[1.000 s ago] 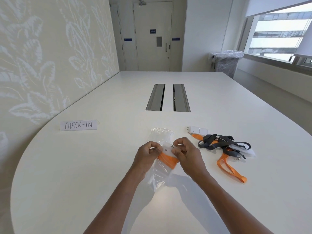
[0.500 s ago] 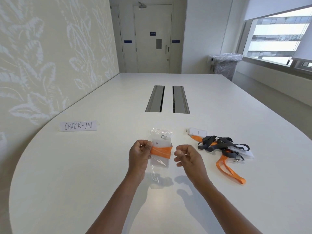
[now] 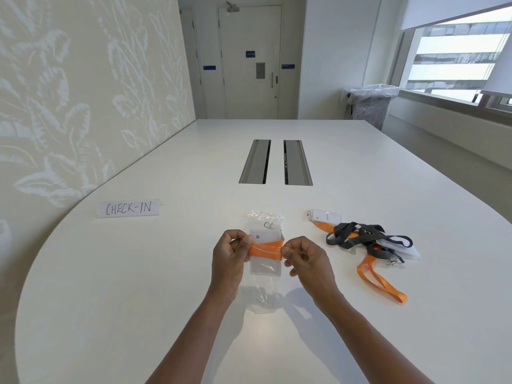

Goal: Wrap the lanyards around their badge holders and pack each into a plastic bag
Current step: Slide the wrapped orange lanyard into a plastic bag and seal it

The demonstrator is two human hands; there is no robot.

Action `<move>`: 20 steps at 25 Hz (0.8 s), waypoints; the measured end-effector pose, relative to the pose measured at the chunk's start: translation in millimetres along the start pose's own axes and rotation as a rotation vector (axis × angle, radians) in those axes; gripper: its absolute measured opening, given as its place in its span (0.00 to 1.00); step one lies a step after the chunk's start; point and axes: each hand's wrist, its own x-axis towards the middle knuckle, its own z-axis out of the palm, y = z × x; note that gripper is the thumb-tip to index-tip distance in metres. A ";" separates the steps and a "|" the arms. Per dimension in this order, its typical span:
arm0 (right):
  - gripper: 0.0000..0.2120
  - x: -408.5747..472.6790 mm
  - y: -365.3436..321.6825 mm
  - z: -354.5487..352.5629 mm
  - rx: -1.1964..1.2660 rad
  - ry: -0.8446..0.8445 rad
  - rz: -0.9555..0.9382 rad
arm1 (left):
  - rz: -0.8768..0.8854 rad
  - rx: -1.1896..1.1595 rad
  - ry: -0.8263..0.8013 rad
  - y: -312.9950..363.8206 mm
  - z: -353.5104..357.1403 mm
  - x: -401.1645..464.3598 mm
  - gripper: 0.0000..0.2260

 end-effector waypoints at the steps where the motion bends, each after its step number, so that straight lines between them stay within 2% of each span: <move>1: 0.09 0.0 -0.5 0.1 0.010 0.002 -0.003 | 0.016 0.001 -0.025 1.3 -1.2 -0.1 0.03; 5: 0.09 2.9 -1.9 -2.0 0.020 0.031 -0.020 | 0.088 0.128 -0.243 3.9 -8.8 4.5 0.23; 8: 0.09 5.6 -2.2 -1.6 -0.002 0.056 -0.029 | 0.108 0.197 -0.308 6.6 -7.2 6.3 0.18; 12: 0.11 4.5 1.3 1.0 0.013 0.077 -0.014 | 0.086 0.215 -0.300 9.2 -5.4 7.1 0.13; 20: 0.09 2.5 2.5 4.4 0.013 0.131 0.003 | 0.087 0.205 -0.251 12.3 -2.8 6.6 0.13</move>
